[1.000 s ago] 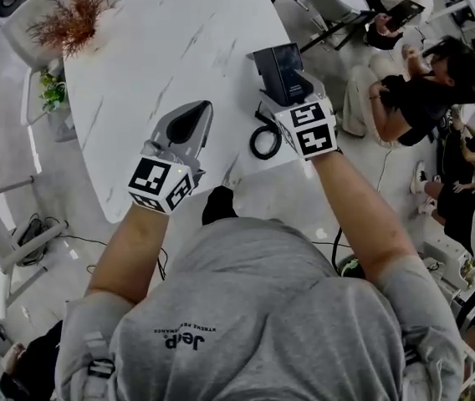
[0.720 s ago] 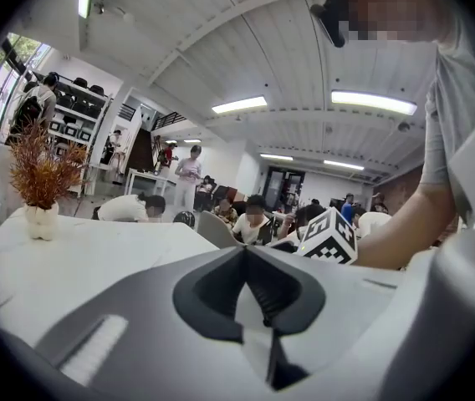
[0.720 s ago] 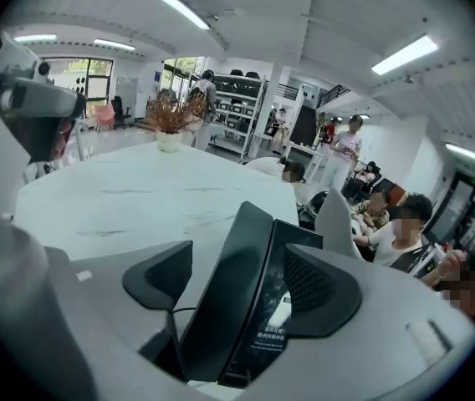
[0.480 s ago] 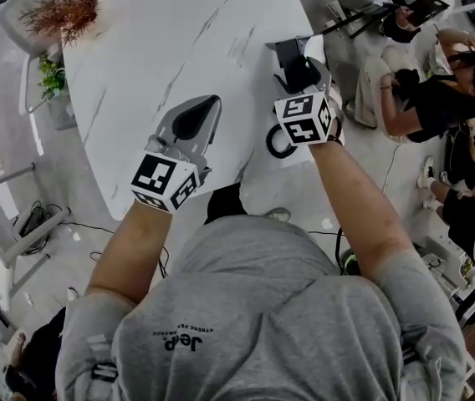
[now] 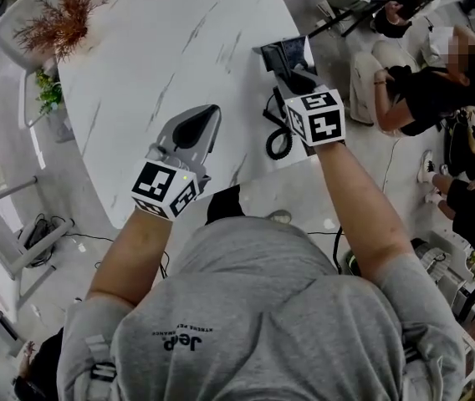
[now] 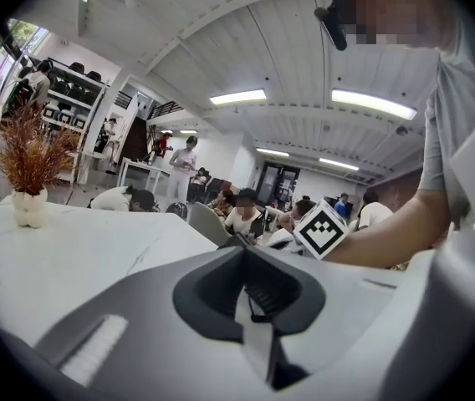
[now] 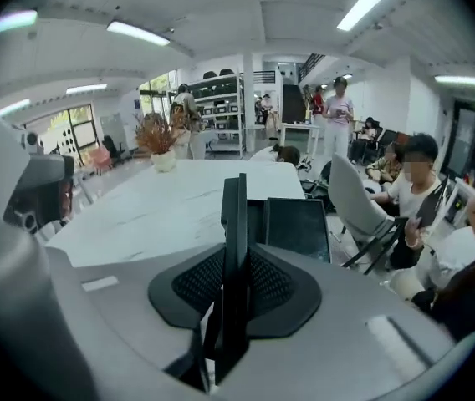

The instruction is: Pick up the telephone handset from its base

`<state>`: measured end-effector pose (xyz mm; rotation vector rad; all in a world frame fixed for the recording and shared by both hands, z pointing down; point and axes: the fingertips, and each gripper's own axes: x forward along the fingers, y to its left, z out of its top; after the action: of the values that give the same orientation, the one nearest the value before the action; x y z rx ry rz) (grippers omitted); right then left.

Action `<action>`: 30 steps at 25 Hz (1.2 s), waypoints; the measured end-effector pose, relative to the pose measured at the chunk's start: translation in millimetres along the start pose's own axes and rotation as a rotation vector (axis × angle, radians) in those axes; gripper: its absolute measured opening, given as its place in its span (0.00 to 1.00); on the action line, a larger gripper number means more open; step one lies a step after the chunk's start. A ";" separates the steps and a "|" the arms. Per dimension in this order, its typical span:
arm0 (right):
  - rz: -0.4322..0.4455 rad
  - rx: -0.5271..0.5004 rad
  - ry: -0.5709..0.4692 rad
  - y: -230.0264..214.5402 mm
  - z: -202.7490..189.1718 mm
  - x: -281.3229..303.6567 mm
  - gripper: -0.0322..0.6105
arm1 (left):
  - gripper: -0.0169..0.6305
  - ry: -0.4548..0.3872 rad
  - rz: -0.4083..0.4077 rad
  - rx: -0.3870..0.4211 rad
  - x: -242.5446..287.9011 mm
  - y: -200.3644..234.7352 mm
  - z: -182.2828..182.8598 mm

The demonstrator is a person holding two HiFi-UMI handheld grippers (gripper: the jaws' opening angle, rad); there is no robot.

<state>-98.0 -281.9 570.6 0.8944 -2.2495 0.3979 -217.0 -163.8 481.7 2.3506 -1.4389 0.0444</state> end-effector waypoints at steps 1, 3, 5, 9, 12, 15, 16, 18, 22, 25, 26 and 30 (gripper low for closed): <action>0.023 0.031 -0.017 -1.0 1.3 -4.2 0.17 | 0.12 -0.001 -0.007 0.005 1.3 -3.8 2.3; 0.072 0.106 -0.065 -3.4 5.7 -14.6 0.17 | 0.12 -0.005 -0.020 0.014 3.6 -11.8 7.3; 0.109 0.166 -0.119 -6.7 11.5 -27.6 0.17 | 0.12 -0.008 -0.037 0.021 6.1 -20.9 12.4; 0.149 0.257 -0.238 -17.3 27.0 -66.6 0.17 | 0.12 -0.015 -0.097 0.041 15.0 -46.8 27.2; 0.152 0.311 -0.337 -31.1 39.2 -107.9 0.17 | 0.12 -0.023 -0.159 0.069 26.2 -73.7 42.1; 0.139 0.336 -0.440 -46.7 48.6 -157.5 0.17 | 0.12 -0.034 -0.226 0.088 39.1 -106.8 57.1; 0.130 0.342 -0.471 -52.0 50.0 -175.1 0.17 | 0.12 -0.037 -0.249 0.095 43.2 -119.5 62.5; 0.104 0.351 -0.529 -63.3 49.7 -211.8 0.17 | 0.12 -0.040 -0.300 0.110 52.1 -146.8 72.4; 0.014 0.368 -0.636 -84.6 37.7 -288.9 0.17 | 0.12 -0.044 -0.432 0.146 69.3 -206.5 89.0; -0.045 0.385 -0.687 -91.5 22.3 -338.5 0.17 | 0.12 -0.039 -0.509 0.166 75.9 -246.3 97.8; -0.068 0.390 -0.702 -93.9 16.1 -354.9 0.17 | 0.12 -0.036 -0.537 0.173 79.0 -260.5 100.4; -0.173 0.424 -0.764 -106.9 -14.2 -426.2 0.17 | 0.12 -0.019 -0.659 0.201 93.5 -327.2 108.1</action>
<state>211.9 -143.0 291.3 1.6716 -2.7794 0.5265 91.7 -148.4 302.8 2.8781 -0.6279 -0.0128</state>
